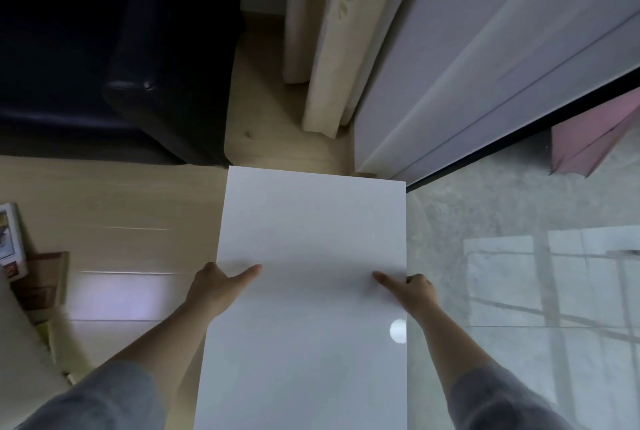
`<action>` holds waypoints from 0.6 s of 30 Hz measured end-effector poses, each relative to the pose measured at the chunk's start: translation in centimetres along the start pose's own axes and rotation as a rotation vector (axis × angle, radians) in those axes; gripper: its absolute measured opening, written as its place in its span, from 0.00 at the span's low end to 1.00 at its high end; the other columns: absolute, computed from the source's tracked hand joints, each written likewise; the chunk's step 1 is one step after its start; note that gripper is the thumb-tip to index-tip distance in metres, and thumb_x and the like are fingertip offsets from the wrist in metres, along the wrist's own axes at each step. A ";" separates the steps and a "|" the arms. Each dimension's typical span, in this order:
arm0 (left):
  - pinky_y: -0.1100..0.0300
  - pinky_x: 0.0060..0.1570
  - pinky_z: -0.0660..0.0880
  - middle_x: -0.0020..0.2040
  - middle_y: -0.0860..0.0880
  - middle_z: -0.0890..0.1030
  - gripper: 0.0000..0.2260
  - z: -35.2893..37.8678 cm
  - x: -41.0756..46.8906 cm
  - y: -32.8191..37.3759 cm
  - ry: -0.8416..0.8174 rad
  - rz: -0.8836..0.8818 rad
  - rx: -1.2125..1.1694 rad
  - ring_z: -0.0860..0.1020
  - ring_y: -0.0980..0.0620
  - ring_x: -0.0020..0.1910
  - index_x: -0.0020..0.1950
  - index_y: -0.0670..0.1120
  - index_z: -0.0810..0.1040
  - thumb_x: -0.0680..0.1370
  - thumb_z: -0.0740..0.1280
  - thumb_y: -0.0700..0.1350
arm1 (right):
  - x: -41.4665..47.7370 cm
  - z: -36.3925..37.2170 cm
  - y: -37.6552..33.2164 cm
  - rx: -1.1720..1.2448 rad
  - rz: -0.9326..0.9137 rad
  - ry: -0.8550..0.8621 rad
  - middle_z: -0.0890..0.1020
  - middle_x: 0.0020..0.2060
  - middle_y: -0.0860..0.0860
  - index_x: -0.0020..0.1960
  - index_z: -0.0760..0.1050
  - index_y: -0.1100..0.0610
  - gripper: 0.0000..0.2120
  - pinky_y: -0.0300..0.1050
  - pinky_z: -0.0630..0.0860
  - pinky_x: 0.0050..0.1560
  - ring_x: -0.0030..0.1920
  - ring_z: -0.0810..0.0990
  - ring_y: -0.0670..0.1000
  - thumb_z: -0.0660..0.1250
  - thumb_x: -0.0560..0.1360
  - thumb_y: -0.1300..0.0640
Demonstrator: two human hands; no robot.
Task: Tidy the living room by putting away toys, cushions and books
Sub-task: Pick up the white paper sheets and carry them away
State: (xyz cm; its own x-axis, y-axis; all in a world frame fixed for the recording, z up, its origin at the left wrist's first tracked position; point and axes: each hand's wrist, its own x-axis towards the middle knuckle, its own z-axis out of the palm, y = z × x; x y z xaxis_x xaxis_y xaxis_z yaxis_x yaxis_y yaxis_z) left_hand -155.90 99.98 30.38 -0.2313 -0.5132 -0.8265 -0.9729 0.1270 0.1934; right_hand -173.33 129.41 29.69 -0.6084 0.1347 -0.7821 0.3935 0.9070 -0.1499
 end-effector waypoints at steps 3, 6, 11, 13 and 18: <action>0.56 0.49 0.72 0.63 0.42 0.74 0.46 0.7 1.3 0.8 0.010 0.011 0.003 0.74 0.43 0.59 0.68 0.37 0.66 0.65 0.67 0.71 | 1.5 0.3 0.1 -0.009 0.016 0.004 0.67 0.29 0.49 0.32 0.61 0.55 0.31 0.41 0.61 0.27 0.31 0.68 0.50 0.72 0.63 0.31; 0.55 0.52 0.73 0.65 0.41 0.73 0.47 1.2 2.2 1.5 0.014 0.020 0.006 0.73 0.42 0.61 0.70 0.37 0.64 0.65 0.68 0.70 | 2.9 1.1 0.5 0.004 0.031 0.015 0.68 0.29 0.50 0.31 0.61 0.55 0.31 0.42 0.61 0.27 0.30 0.68 0.50 0.72 0.63 0.31; 0.55 0.51 0.73 0.64 0.40 0.73 0.46 1.3 3.3 1.1 0.028 0.002 0.009 0.74 0.42 0.60 0.69 0.36 0.65 0.66 0.68 0.69 | 3.5 2.2 0.3 0.012 0.012 0.024 0.72 0.31 0.52 0.34 0.67 0.58 0.30 0.43 0.63 0.27 0.33 0.72 0.52 0.73 0.63 0.32; 0.53 0.53 0.73 0.65 0.40 0.73 0.46 1.3 3.6 0.8 0.022 -0.001 -0.003 0.73 0.41 0.61 0.69 0.36 0.65 0.66 0.68 0.69 | 3.5 2.6 0.3 0.010 0.004 0.022 0.74 0.35 0.54 0.38 0.70 0.60 0.30 0.42 0.64 0.28 0.37 0.74 0.54 0.72 0.63 0.32; 0.52 0.62 0.68 0.71 0.41 0.67 0.44 0.8 2.2 0.5 -0.003 0.046 -0.029 0.67 0.42 0.69 0.73 0.38 0.60 0.69 0.68 0.66 | 1.9 2.7 0.0 0.018 0.013 0.036 0.76 0.48 0.58 0.51 0.72 0.61 0.30 0.46 0.72 0.45 0.48 0.76 0.56 0.73 0.66 0.37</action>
State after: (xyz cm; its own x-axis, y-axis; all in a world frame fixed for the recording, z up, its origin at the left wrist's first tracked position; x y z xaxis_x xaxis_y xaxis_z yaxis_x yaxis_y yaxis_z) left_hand -156.85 99.63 28.25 -0.2761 -0.5046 -0.8180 -0.9609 0.1262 0.2465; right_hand -172.68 128.62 26.56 -0.6274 0.1613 -0.7618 0.4137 0.8979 -0.1506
